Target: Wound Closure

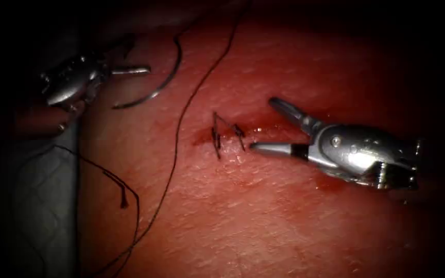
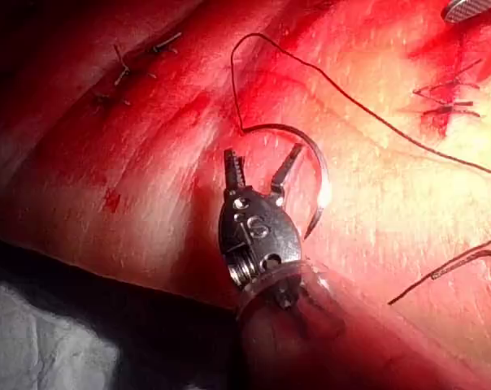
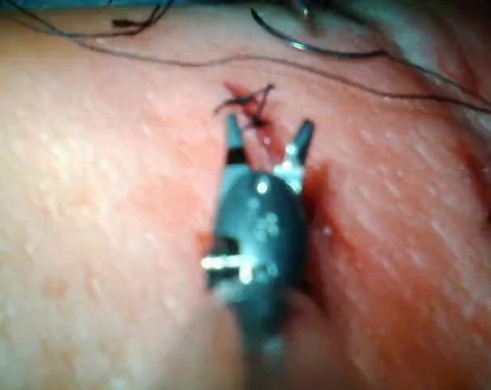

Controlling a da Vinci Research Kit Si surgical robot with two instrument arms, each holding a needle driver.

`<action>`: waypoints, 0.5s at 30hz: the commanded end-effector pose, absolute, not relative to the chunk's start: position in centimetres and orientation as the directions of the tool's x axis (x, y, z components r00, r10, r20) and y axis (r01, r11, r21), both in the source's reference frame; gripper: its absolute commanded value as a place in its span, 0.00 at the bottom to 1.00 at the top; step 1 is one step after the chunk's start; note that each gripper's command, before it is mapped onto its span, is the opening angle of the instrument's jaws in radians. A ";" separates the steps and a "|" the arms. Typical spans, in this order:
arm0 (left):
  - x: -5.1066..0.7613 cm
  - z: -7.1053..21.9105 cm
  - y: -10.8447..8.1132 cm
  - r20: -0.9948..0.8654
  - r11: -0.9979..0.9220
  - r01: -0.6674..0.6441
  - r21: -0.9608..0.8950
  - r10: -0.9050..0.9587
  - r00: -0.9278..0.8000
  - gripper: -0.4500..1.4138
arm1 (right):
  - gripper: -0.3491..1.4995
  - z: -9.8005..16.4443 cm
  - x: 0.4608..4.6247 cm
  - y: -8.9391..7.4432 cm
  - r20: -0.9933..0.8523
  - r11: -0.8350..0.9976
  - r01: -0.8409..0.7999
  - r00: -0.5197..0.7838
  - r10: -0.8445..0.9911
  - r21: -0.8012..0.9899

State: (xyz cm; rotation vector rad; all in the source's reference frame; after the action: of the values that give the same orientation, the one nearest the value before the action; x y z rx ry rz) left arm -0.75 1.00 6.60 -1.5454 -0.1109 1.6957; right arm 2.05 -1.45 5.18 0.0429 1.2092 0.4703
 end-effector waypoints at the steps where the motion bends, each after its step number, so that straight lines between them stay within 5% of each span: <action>1: -0.80 6.7 1.0 -0.784 -0.657 -0.492 -0.572 0.614 0.092 0.52 | 0.81 5.2 2.12 -1.5 -0.888 0.903 -0.324 0.269 0.374 0.282; 15: -0.56 7.1 0.7 -0.654 -0.563 -0.480 -0.672 0.756 0.029 0.58 | 0.81 5.2 2.15 -1.5 -0.887 0.902 -0.327 0.269 0.375 0.282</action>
State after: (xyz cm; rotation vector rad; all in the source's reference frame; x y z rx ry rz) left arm -0.47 0.74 7.03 -1.3717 -0.3094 1.6965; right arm 2.08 -1.45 5.18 0.0417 1.2082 0.4721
